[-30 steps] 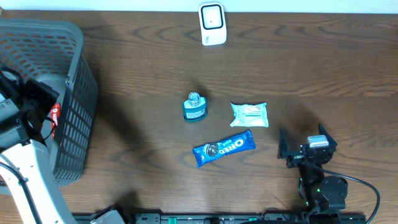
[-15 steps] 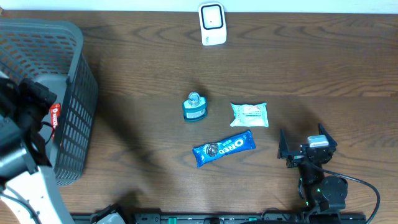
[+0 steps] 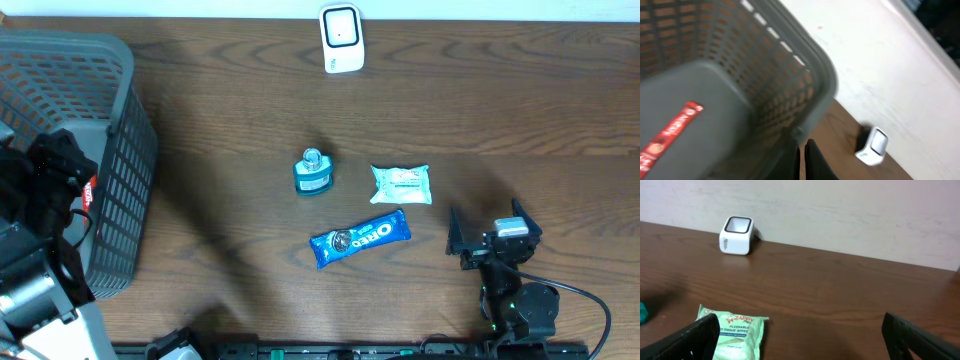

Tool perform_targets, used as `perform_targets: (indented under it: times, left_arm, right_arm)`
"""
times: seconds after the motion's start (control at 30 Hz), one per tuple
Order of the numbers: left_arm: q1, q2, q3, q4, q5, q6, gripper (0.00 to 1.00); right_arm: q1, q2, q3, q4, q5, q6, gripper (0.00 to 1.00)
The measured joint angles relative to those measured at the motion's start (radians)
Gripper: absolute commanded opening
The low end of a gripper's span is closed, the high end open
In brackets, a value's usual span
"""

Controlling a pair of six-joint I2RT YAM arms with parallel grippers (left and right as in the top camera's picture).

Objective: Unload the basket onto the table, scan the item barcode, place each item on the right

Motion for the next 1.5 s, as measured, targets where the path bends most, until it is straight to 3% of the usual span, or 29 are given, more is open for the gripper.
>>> perform_targets:
  times: [0.6,0.93,0.97,1.0,1.13,1.2,1.5]
  left_arm:
    - [-0.009,-0.015,0.0,0.046,0.328,-0.003,0.07]
    - [-0.157,-0.015,0.0,0.132,0.369,-0.002,0.07]
    - [-0.164,-0.016,0.0,0.136,0.361,-0.002,0.17]
    - [-0.166,-0.016,0.0,0.136,0.347,-0.002,0.43]
    - [-0.153,-0.017,0.0,0.137,0.218,0.001,0.86]
    - [-0.138,-0.019,0.0,0.135,0.127,0.002,0.98]
    - [-0.113,0.026,0.0,0.064,-0.414,0.088,0.98]
  right_arm:
    - [0.0,0.0,0.0,0.0,0.0,0.0,0.99]
    - [0.0,0.0,0.0,0.0,0.0,0.0,0.99]
    - [0.0,0.0,0.0,0.0,0.0,0.0,0.99]
    - [0.0,0.0,0.0,0.0,0.0,0.0,0.99]
    - [0.0,0.0,0.0,0.0,0.0,0.0,0.99]
    - [0.0,0.0,0.0,0.0,0.0,0.0,0.99]
    - [0.0,0.0,0.0,0.0,0.0,0.0,0.99]
